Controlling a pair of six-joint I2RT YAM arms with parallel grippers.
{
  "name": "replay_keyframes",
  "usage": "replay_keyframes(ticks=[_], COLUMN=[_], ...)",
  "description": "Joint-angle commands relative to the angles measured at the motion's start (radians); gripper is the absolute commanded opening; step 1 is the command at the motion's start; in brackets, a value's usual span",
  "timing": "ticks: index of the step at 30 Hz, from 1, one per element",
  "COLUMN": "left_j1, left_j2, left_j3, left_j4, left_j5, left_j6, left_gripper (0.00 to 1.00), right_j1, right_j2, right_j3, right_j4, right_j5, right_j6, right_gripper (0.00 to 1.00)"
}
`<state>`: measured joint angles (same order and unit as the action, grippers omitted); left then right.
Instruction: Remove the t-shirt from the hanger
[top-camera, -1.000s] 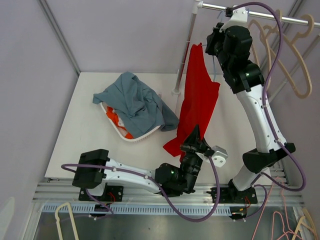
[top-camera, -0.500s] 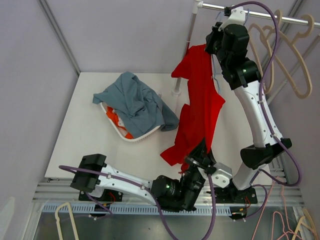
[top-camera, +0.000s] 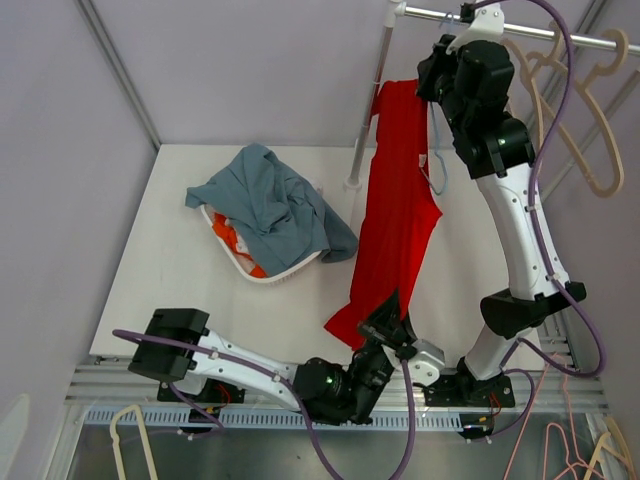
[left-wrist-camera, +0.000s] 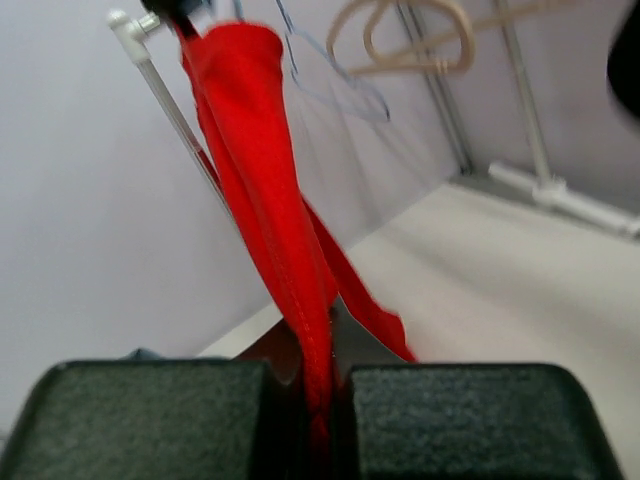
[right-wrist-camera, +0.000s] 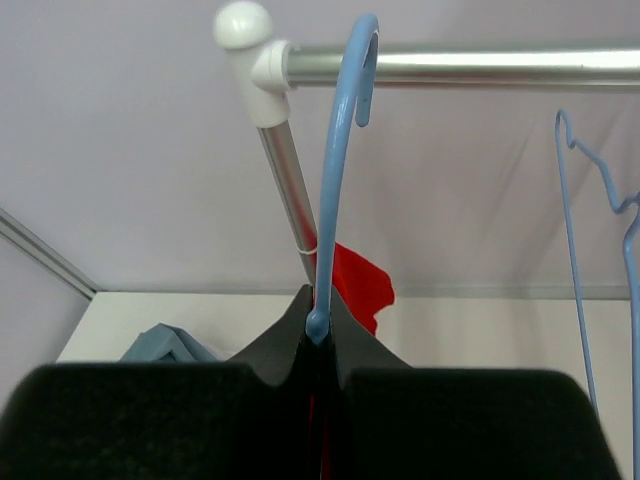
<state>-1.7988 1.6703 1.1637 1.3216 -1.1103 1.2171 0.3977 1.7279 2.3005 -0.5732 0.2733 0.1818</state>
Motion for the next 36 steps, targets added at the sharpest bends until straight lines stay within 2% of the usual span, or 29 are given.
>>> replay_keyframes(ticks=[1, 5, 8, 14, 17, 18, 19, 21, 22, 23, 24, 25, 26, 28, 29, 33, 36], left_j1=[-0.031, 0.015, 0.096, 0.334, 0.435, 0.464, 0.516, 0.571, 0.628, 0.665, 0.709, 0.783, 0.802, 0.826, 0.837, 0.930, 1.032], left_j2=[-0.052, -0.083, -0.113, -0.089, -0.086, -0.087, -0.092, -0.133, -0.158, -0.181, -0.213, -0.221, -0.224, -0.237, -0.248, -0.287, -0.279], left_j3=[-0.163, -0.277, -0.274, -0.101, -0.032, 0.031, 0.046, 0.114, 0.132, 0.189, 0.233, 0.246, 0.260, 0.264, 0.274, 0.398, 0.597], left_j4=[0.294, 0.295, 0.295, 0.295, 0.231, 0.165, -0.008, -0.297, -0.727, -0.948, -1.113, -1.254, -1.263, -1.201, -1.211, -1.370, -1.476], left_j5=[-0.039, -0.091, -0.108, -0.097, -0.069, -0.068, -0.062, -0.017, 0.022, 0.153, 0.226, 0.277, 0.286, 0.219, 0.214, 0.338, 0.441], left_j6=[-0.117, -0.205, -0.199, -0.076, -0.102, -0.146, -0.198, -0.513, -0.668, -1.019, -1.159, -1.230, -1.252, -1.138, -1.128, -1.176, -1.209], left_gripper=[0.01, 0.01, 0.01, 0.01, 0.01, 0.01, 0.01, 0.01, 0.01, 0.01, 0.01, 0.01, 0.01, 0.01, 0.01, 0.01, 0.01], right_j1=[-0.025, -0.025, -0.025, -0.020, -0.010, -0.008, -0.008, -0.008, -0.008, -0.008, -0.008, -0.008, -0.008, -0.008, -0.008, -0.011, -0.011], right_j2=[-0.010, -0.050, -0.094, -0.223, -0.286, -0.300, -0.313, -0.349, -0.361, -0.373, -0.399, -0.412, -0.425, -0.445, -0.445, -0.392, -0.340], right_j3=[0.109, 0.126, 0.109, 0.008, -0.023, -0.021, -0.018, -0.010, -0.006, -0.007, -0.012, -0.021, -0.054, -0.088, -0.105, -0.124, -0.134], right_j4=[0.069, 0.020, -0.028, -0.149, -0.233, -0.261, -0.313, -0.374, -0.384, -0.389, -0.375, -0.358, -0.332, -0.257, -0.238, -0.148, -0.064], right_j5=[0.014, 0.003, -0.020, -0.075, -0.091, -0.091, -0.095, -0.098, -0.092, -0.088, -0.069, -0.060, -0.054, -0.046, -0.043, -0.042, -0.054], right_j6=[-0.027, -0.027, 0.004, 0.073, 0.081, 0.081, 0.081, 0.074, 0.073, 0.067, 0.061, 0.056, 0.051, 0.030, 0.024, -0.002, -0.022], right_gripper=[0.00, 0.00, 0.00, 0.00, 0.00, 0.00, 0.00, 0.00, 0.00, 0.00, 0.00, 0.00, 0.00, 0.00, 0.00, 0.00, 0.00])
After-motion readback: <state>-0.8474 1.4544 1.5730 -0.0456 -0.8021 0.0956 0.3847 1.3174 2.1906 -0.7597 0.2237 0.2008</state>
